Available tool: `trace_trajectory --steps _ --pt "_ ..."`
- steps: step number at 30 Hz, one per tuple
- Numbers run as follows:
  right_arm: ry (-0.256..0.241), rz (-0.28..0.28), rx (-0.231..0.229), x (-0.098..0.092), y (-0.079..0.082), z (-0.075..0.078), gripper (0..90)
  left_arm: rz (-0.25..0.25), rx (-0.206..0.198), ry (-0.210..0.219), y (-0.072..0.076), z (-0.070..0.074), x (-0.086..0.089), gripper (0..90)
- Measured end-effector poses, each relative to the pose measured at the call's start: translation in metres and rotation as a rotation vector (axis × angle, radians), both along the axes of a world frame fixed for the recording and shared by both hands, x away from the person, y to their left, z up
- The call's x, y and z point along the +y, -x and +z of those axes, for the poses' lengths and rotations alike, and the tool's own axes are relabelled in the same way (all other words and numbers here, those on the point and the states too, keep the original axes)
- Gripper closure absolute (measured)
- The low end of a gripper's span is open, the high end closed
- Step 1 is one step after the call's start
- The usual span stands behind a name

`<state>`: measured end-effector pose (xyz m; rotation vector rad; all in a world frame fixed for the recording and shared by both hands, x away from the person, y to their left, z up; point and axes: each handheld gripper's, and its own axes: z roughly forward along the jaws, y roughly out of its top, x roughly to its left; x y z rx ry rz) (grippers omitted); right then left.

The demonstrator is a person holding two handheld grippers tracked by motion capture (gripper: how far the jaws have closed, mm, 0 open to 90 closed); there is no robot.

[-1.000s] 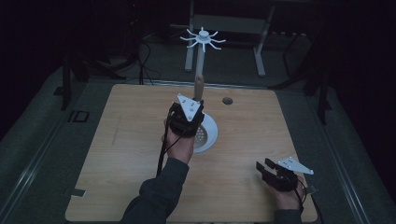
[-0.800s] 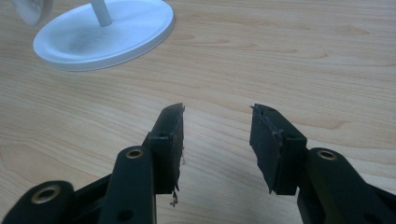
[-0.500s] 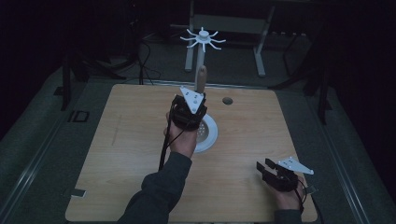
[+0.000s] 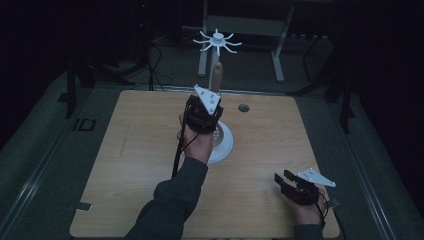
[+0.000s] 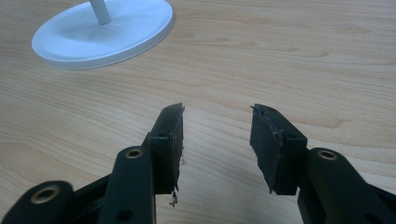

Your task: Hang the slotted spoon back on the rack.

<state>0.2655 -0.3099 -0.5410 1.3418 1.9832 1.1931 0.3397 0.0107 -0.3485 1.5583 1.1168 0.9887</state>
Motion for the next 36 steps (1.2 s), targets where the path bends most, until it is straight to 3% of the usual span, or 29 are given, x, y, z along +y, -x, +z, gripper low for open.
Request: trace_trajectory --steps 7,18,36 --pt "0.006 0.000 0.000 0.000 0.000 -0.001 53.8 0.017 -0.007 -0.013 -0.002 0.004 -0.002 74.2" --pt "0.015 -0.003 -0.002 0.000 0.001 -0.001 53.7 0.039 -0.015 -0.001 -0.005 0.014 -0.004 74.2" --pt "0.012 -0.004 -0.001 -0.001 0.001 0.000 53.5 0.069 0.040 -0.028 -0.026 0.020 -0.004 74.2"
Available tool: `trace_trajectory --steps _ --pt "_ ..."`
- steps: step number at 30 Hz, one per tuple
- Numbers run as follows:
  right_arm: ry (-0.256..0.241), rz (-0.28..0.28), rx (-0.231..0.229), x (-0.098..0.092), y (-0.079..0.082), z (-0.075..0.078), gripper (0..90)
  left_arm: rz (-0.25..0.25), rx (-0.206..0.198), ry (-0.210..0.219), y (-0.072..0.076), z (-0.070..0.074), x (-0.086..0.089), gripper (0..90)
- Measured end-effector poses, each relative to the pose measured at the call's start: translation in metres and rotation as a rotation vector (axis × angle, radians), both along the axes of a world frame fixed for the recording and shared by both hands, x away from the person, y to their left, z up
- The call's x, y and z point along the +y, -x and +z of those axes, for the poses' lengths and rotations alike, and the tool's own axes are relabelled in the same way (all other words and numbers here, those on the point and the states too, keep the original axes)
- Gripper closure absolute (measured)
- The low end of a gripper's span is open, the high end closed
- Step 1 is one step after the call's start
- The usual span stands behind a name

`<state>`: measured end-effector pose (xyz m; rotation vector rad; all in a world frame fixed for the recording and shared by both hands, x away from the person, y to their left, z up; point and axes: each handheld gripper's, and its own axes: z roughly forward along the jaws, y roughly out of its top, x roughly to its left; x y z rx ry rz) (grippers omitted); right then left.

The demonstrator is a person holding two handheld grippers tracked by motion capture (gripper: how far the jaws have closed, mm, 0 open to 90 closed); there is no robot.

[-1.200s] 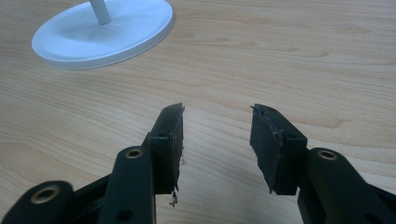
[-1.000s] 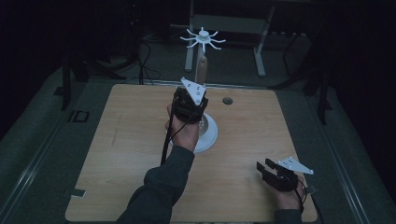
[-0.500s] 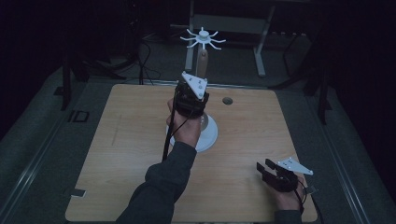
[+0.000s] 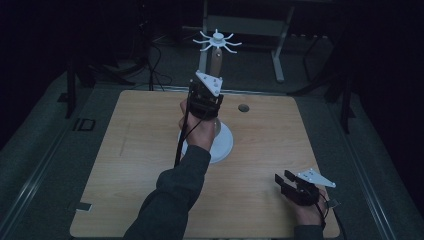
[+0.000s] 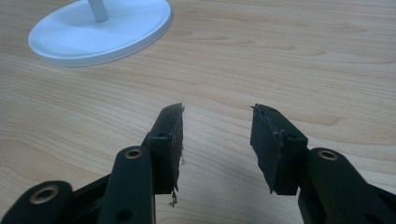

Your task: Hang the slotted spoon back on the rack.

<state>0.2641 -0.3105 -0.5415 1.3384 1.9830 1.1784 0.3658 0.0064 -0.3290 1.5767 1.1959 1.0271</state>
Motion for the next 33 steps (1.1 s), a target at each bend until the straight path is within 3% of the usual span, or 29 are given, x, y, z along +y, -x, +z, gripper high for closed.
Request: trace_trajectory --steps 5,11,16,24,33 --pt "-0.001 0.001 -0.001 0.000 0.000 0.000 53.5 -0.007 0.015 0.002 -0.003 -0.002 0.001 74.0" --pt "0.002 0.003 0.000 0.000 0.000 0.000 53.5 -0.025 -0.004 0.011 0.000 -0.003 0.002 72.1" --pt "0.002 0.004 0.005 0.001 0.000 -0.001 53.4 -0.055 -0.019 0.028 0.004 0.000 0.006 63.3" --pt "0.003 0.006 0.006 0.002 0.000 -0.001 53.3 -0.101 -0.001 0.050 0.006 -0.002 0.008 47.5" --pt "0.005 -0.001 0.009 0.001 -0.001 -0.002 52.5 -0.167 0.005 0.048 0.014 -0.007 0.008 42.3"
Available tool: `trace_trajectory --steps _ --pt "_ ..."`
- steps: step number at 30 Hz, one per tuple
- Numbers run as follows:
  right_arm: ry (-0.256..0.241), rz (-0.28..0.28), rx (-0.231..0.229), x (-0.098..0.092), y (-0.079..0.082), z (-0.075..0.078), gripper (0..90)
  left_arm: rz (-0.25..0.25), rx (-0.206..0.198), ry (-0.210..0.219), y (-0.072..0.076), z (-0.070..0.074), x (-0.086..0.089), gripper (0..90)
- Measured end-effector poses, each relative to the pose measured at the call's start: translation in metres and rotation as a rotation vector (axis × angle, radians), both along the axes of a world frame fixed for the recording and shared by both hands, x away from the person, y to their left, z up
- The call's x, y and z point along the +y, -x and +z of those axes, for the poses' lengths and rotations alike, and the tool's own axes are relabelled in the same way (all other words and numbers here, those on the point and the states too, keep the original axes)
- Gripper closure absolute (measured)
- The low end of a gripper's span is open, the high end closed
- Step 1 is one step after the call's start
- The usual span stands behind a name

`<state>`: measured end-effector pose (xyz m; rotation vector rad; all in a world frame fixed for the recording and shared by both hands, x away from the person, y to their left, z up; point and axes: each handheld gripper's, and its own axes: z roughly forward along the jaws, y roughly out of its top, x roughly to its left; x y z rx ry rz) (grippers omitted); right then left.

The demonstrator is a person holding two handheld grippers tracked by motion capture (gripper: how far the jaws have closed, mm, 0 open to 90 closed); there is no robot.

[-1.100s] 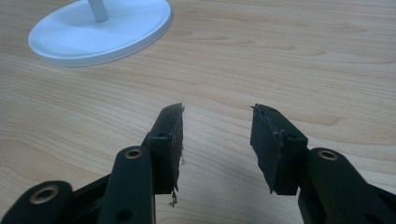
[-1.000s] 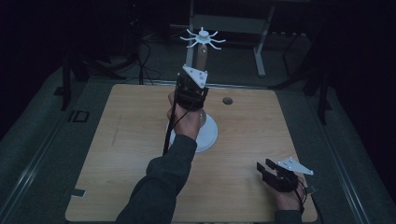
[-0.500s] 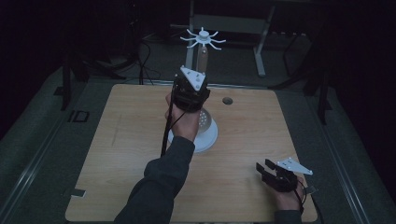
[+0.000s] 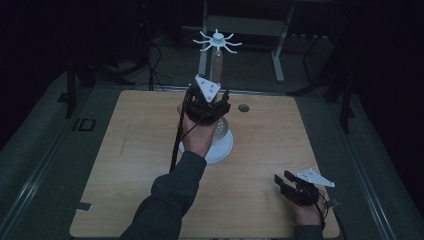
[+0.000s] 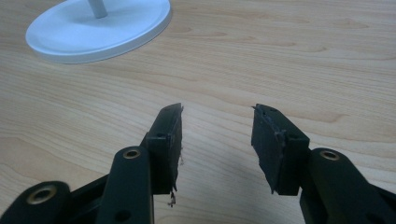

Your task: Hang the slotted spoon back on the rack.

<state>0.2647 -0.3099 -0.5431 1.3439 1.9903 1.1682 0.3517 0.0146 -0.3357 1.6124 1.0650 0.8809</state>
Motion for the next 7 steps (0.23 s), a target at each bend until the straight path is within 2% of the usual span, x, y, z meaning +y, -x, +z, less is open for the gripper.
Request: trace_trajectory --steps 7 --pt "0.005 -0.026 0.013 -0.003 -0.002 -0.002 52.4 -0.056 0.022 0.001 0.007 -0.013 0.006 41.2"
